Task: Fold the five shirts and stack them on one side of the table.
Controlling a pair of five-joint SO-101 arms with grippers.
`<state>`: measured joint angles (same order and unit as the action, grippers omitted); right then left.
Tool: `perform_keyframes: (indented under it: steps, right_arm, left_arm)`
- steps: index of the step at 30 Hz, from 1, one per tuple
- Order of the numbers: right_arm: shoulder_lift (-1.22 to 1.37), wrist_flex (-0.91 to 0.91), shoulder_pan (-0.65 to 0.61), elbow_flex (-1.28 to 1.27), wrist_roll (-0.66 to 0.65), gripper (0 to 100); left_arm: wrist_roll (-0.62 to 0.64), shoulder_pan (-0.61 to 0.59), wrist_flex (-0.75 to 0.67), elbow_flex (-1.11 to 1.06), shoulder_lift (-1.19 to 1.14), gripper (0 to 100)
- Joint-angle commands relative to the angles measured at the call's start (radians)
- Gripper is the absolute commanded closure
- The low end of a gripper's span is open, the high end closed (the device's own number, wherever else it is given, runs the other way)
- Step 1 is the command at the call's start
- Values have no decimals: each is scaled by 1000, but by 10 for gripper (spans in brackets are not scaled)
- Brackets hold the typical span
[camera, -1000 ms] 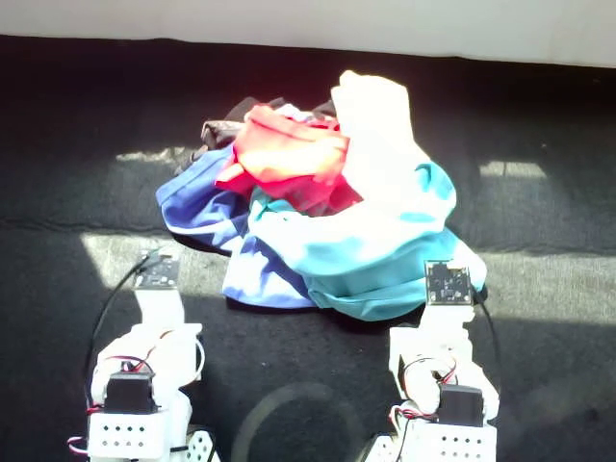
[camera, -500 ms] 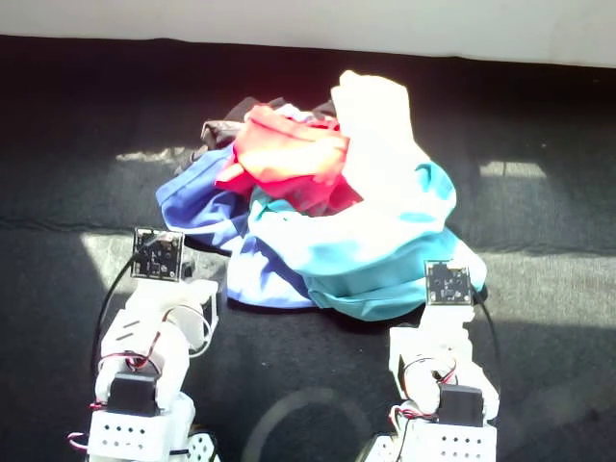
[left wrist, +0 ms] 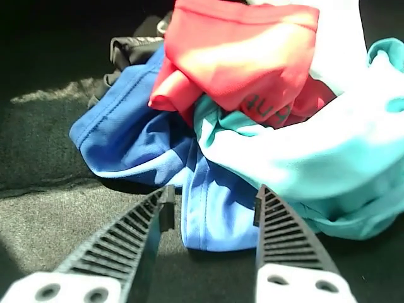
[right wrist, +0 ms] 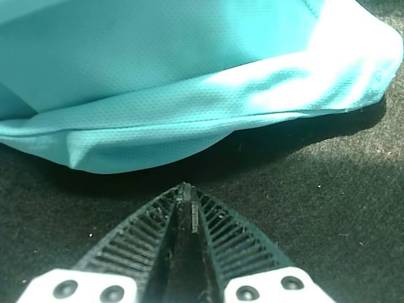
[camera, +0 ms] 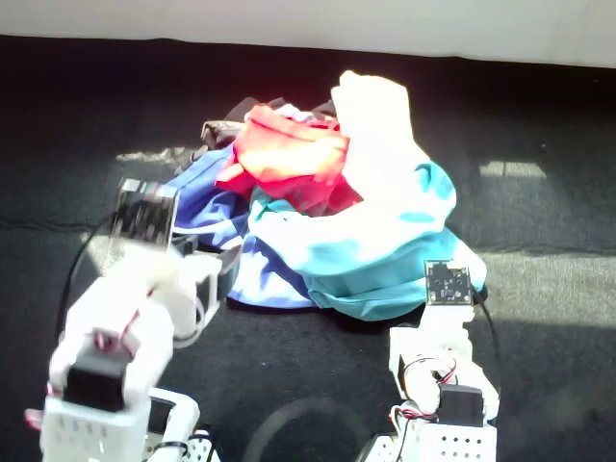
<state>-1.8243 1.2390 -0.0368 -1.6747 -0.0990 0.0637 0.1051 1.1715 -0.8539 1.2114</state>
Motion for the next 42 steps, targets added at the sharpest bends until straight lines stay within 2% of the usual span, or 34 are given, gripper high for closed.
perform_keyframes:
  steps: [1,5,8,19,22,25,28,35,42]
  right_arm:
    - [-7,4,7,-122,-5,992]
    - [-7,4,7,-122,-5,992]
    - [-7,4,7,-122,-5,992]
    - [-7,4,7,-122,-5,992]
    - [-7,4,7,-122,-5,992]
    - [-7,4,7,-122,-5,992]
    - [-7,4,7,-122,-5,992]
    - [-7,4,7,-122,-5,992]
    - [-7,4,7,-122,-5,992]
  left_arm:
    - [92,25,192,433,-367,786]
    - [158,97,388,782,-607,786]
    - [195,131,479,941,-734,786]
    - [281,125,494,1145,-935,786]
    - [281,102,446,1221,-993,780]
    - [279,74,410,1239,-1095,716]
    - [279,77,376,1245,-1233,704]
    - [278,105,117,1265,-1575,706]
    - [249,136,98,1353,-1845,706]
